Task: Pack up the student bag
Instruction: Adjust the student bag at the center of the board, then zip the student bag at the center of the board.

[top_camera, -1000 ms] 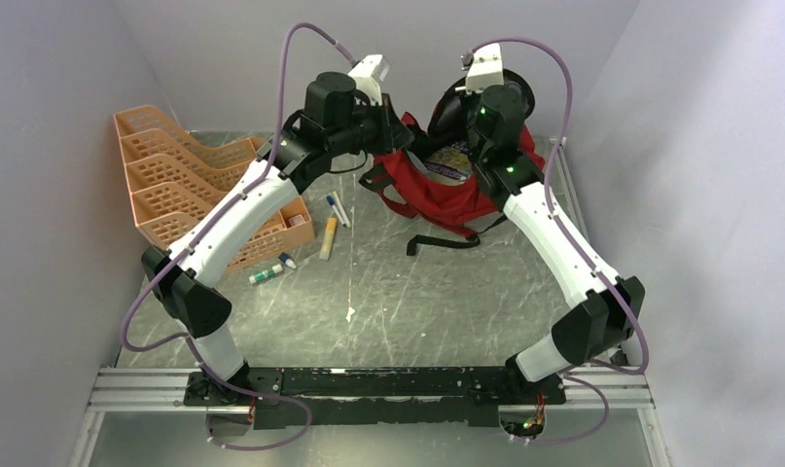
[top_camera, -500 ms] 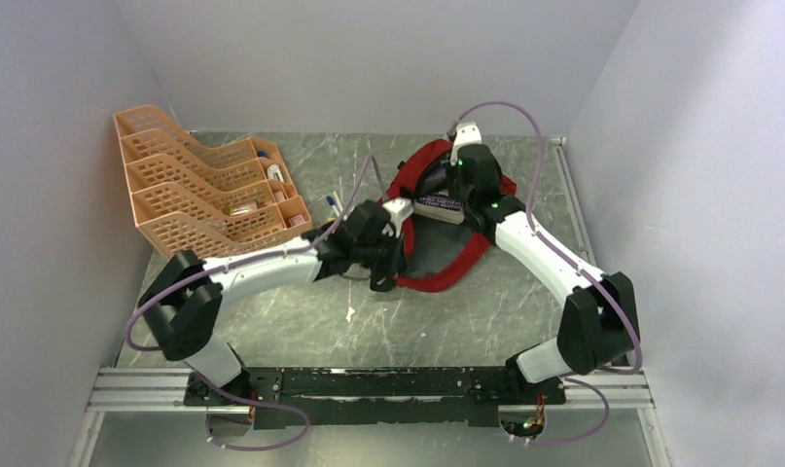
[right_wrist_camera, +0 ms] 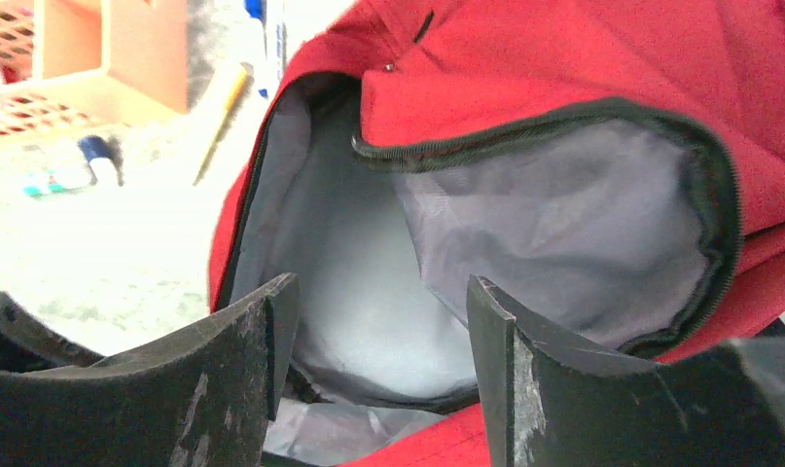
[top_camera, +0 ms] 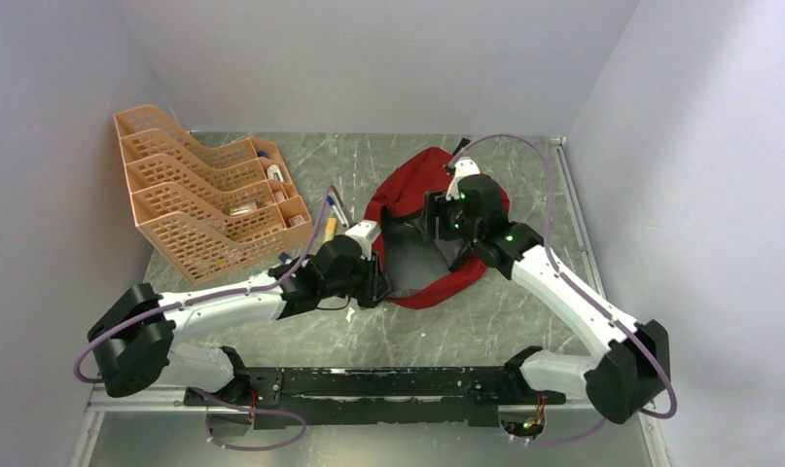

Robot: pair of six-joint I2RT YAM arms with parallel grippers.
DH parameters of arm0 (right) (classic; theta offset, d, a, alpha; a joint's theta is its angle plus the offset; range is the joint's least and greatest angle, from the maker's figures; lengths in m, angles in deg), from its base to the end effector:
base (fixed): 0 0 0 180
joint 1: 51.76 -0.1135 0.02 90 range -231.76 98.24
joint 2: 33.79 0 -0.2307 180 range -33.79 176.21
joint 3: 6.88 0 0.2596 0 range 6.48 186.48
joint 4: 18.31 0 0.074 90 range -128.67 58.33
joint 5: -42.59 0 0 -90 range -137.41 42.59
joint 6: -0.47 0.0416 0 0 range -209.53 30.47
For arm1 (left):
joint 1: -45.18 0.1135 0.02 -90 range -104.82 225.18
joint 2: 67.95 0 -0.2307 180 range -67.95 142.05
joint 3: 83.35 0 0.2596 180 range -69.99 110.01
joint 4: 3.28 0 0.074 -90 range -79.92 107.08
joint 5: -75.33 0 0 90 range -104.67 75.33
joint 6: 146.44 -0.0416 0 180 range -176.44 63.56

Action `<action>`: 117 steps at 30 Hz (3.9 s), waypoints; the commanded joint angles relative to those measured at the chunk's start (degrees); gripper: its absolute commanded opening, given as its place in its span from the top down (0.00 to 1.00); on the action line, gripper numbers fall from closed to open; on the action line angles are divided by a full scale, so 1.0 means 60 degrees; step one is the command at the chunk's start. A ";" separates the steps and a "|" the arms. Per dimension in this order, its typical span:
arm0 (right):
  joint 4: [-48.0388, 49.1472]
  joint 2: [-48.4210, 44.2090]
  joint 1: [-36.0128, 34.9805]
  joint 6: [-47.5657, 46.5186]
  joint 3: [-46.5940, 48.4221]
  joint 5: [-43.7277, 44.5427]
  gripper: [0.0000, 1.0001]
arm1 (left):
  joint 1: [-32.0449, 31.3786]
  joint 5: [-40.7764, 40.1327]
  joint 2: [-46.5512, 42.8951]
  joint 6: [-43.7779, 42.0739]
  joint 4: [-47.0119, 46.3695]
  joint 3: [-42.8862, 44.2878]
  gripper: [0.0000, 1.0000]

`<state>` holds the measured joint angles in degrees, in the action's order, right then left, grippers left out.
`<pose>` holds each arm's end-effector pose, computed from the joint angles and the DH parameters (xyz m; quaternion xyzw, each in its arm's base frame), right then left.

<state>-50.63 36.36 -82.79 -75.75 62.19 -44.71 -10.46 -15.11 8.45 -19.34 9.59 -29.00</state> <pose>0.2561 0.1518 0.2620 -0.1210 0.8720 0.1615 0.4461 0.1702 -0.2484 0.1741 0.1411 0.8754 -0.3323 0.3215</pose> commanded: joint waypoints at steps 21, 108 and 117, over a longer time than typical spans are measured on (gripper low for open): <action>-0.0266 -0.0095 0.0264 0.0127 0.0868 0.2478 0.29 | -0.0066 -0.3877 0.2154 -0.1129 0.3803 0.4191 0.12; 0.0606 0.3134 0.1830 0.2130 0.2367 -0.1406 0.68 | -0.0058 -0.3251 0.1368 -0.0704 0.3895 0.2914 0.95; 0.0603 0.2927 0.1528 0.2112 0.1071 -0.3104 0.72 | 0.0111 -0.3445 0.2090 -0.0876 0.4175 0.3934 0.95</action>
<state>-46.94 55.88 -72.60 -62.64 72.02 -56.75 -10.39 -34.65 19.08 -24.08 33.44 -9.83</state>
